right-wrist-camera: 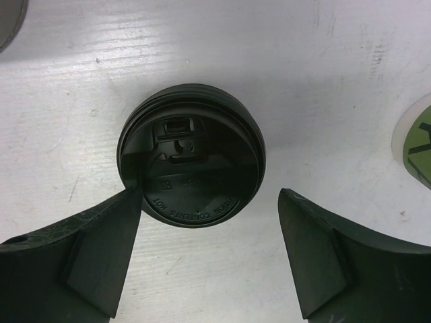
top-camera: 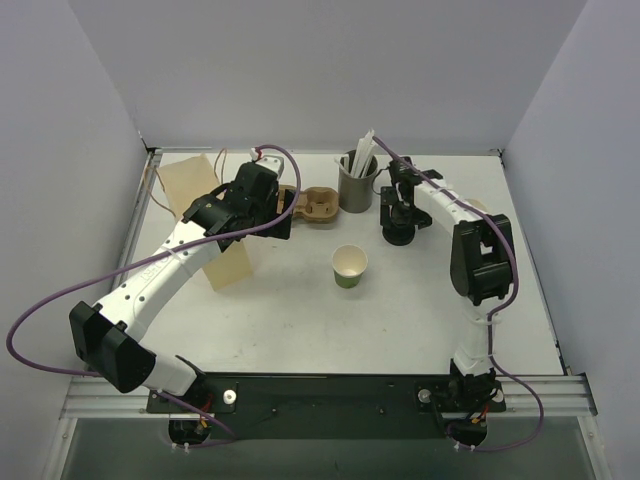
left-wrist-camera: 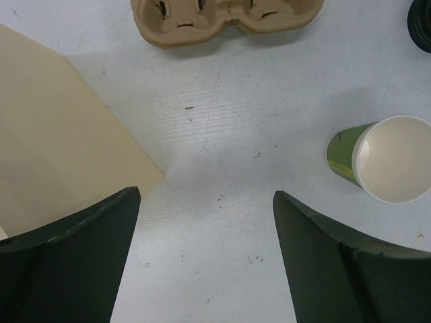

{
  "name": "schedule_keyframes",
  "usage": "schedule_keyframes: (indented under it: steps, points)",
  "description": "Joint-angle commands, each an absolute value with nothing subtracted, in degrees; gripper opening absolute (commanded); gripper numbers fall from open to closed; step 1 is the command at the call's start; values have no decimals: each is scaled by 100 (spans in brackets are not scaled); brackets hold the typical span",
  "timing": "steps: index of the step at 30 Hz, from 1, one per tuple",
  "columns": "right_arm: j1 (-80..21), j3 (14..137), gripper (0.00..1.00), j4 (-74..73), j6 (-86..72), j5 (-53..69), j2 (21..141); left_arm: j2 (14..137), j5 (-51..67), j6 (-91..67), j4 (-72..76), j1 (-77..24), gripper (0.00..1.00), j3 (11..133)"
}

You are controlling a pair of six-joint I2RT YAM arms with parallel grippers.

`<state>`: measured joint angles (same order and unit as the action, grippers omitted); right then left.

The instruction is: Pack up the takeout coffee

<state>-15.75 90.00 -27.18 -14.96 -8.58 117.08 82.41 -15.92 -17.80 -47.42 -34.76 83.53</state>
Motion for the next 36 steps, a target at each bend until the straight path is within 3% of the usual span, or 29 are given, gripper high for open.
schedule_keyframes:
  steps: [1,36]
  points:
    - [-1635,9228,77,-2821,-1424,-817,11505,8235,-1538,-1767,-4676,-3437,91,8622]
    - [-1749,9466,76,-3015,-1353,-984,12085,8288,-1485,-1749,-4693,-3401,91,8648]
